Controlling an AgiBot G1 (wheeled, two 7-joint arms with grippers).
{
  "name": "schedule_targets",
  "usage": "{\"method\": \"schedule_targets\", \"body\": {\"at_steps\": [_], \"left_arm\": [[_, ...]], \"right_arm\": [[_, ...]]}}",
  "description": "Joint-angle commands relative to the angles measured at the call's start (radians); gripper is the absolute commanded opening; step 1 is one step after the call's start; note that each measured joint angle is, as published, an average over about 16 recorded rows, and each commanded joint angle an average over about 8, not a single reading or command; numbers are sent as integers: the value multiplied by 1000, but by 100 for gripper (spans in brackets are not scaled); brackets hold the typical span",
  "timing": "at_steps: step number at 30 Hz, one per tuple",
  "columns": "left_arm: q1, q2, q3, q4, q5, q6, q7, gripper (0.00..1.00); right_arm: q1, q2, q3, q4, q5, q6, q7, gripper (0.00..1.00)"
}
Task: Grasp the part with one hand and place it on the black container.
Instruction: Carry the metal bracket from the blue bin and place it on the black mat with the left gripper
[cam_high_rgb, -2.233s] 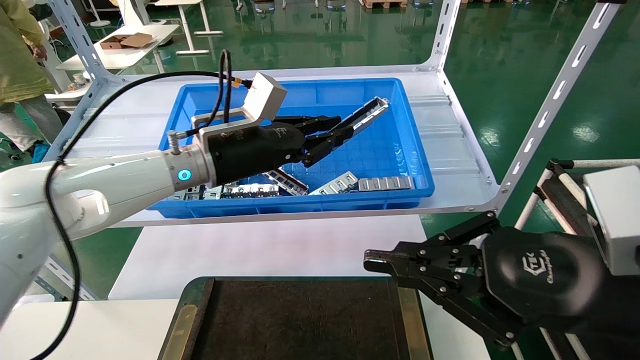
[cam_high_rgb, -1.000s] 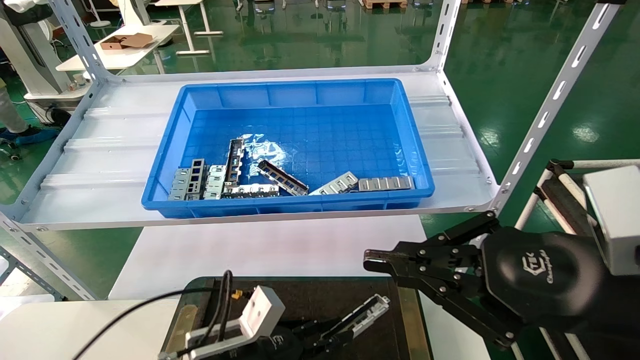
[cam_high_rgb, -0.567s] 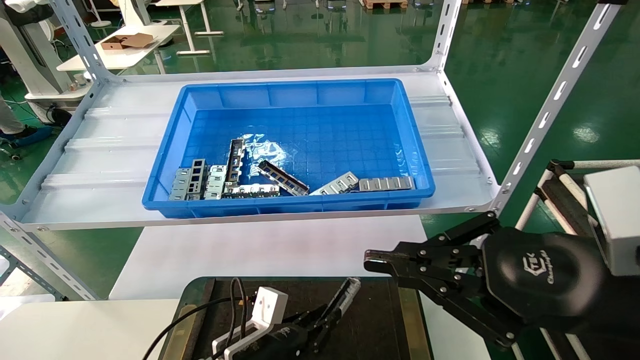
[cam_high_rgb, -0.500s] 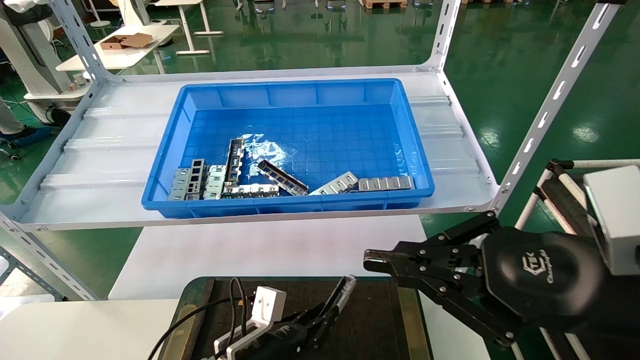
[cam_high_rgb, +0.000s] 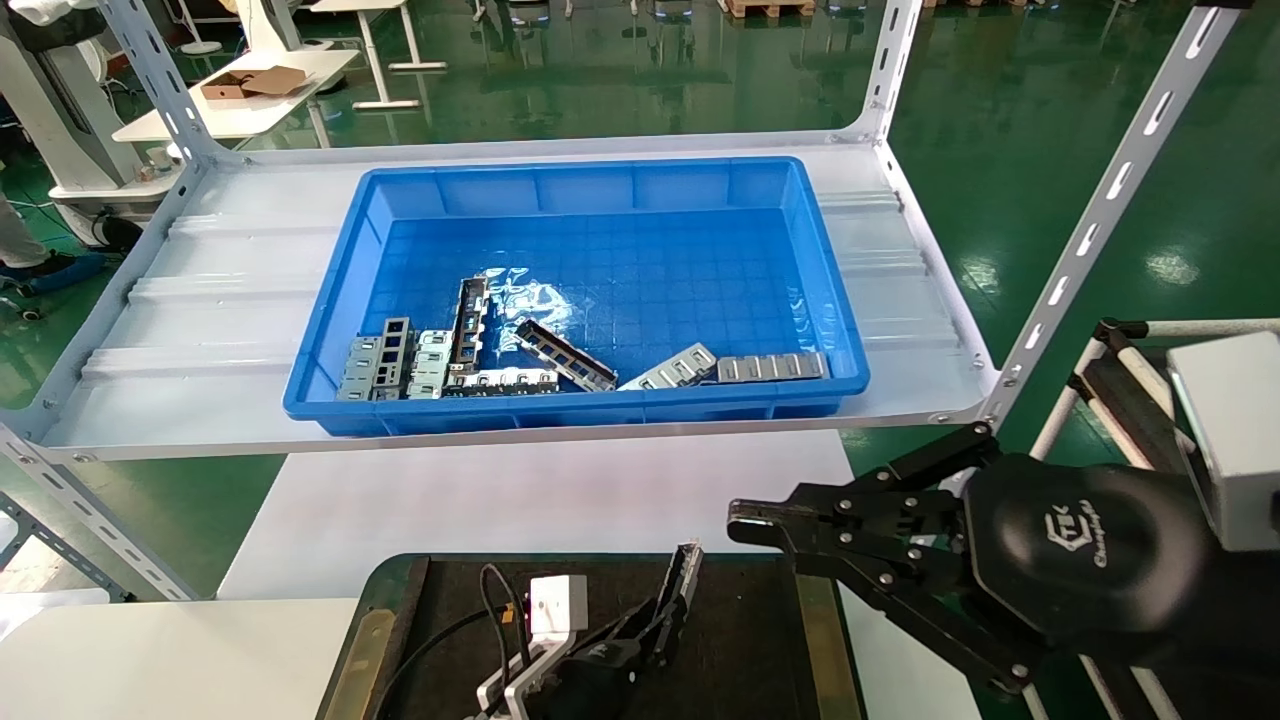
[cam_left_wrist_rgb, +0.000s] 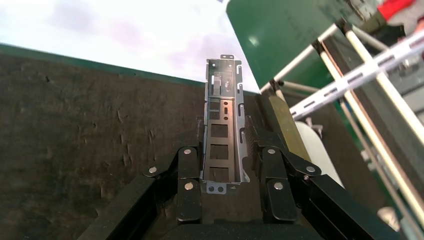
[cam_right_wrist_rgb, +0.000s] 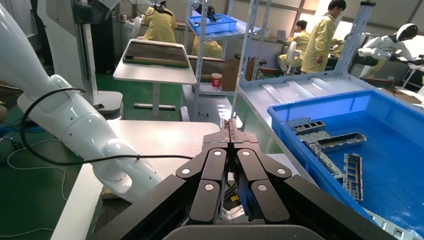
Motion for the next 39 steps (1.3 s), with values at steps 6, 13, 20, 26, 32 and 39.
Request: {"method": "schedule_targets", "body": {"at_steps": [6, 13, 20, 26, 32, 39], "left_arm": [[24, 49, -19, 19, -14, -60, -21, 0], [47, 79, -35, 28, -14, -104, -33, 0], [59, 92, -42, 27, -11, -127, -47, 0], [68, 97, -44, 26, -2, -137, -60, 0], [72, 101, -36, 34, 2, -146, -77, 0], [71, 103, -17, 41, -2, -160, -97, 39]], "right_arm": [[0, 0, 0, 0, 0, 0, 0, 0], [0, 0, 0, 0, 0, 0, 0, 0], [0, 0, 0, 0, 0, 0, 0, 0], [0, 0, 0, 0, 0, 0, 0, 0], [0, 0, 0, 0, 0, 0, 0, 3], [0, 0, 0, 0, 0, 0, 0, 81]]}}
